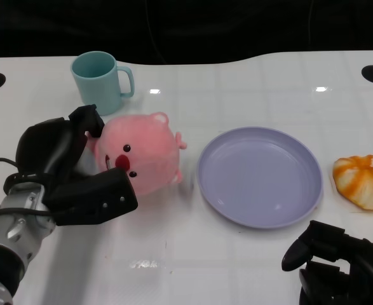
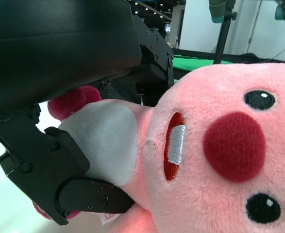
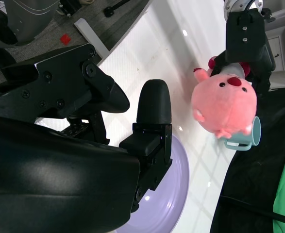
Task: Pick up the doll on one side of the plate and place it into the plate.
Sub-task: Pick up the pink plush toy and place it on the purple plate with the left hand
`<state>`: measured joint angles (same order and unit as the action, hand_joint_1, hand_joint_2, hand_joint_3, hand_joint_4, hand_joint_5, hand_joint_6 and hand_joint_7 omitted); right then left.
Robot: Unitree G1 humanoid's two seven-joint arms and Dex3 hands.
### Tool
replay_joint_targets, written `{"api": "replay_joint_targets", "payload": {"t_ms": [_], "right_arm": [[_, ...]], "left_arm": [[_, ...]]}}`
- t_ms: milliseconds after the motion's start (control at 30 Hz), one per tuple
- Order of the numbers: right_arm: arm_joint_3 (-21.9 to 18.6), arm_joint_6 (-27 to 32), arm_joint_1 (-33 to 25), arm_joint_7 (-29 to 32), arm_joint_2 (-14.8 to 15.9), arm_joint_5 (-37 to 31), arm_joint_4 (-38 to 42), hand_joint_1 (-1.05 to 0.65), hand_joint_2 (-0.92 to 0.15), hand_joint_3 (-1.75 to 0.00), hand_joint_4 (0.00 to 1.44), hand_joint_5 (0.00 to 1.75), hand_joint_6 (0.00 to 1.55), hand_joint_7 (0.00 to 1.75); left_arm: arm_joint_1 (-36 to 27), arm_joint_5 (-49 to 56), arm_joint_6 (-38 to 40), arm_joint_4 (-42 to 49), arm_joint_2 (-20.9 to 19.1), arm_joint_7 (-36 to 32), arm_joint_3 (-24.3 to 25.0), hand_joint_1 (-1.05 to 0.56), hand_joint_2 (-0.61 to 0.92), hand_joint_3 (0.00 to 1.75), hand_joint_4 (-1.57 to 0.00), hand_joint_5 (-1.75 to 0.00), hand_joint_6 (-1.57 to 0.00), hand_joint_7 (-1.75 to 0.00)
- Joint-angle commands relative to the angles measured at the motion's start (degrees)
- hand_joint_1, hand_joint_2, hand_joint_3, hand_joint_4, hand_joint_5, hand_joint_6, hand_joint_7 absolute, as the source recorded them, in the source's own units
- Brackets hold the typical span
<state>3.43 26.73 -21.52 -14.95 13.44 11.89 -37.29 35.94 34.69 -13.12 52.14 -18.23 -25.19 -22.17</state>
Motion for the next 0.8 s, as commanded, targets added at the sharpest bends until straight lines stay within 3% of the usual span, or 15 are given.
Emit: {"api": "replay_joint_targets", "payload": {"t_ms": [33,300,800], "right_arm": [[-0.3,0.2,0.0,0.1,0.2,0.4,-0.6,-0.07,-0.7,-1.11,0.67,1.75,0.5,1.54],[-0.3,0.3,-0.1,0.0,0.3,0.5,-0.5,-0.07,-0.7,-1.11,0.67,1.75,0.49,1.55],[0.2,0.2,-0.1,-0.2,0.2,0.5,-0.1,-0.05,-0.7,-1.11,0.67,1.75,0.49,1.56]], "left_arm": [[-0.9,-1.0,2.5,-5.7,-1.3,3.0,1.8,-0.18,0.55,0.99,-0.92,-1.75,-0.7,-1.75],[0.6,-1.1,6.0,-14.4,1.7,8.9,2.5,-0.16,0.42,1.22,-0.93,-1.75,-0.75,-1.75],[9.2,0.7,12.3,-12.3,12.6,16.3,-1.7,-0.19,0.45,1.15,-0.96,-1.75,-0.76,-1.75]]}}
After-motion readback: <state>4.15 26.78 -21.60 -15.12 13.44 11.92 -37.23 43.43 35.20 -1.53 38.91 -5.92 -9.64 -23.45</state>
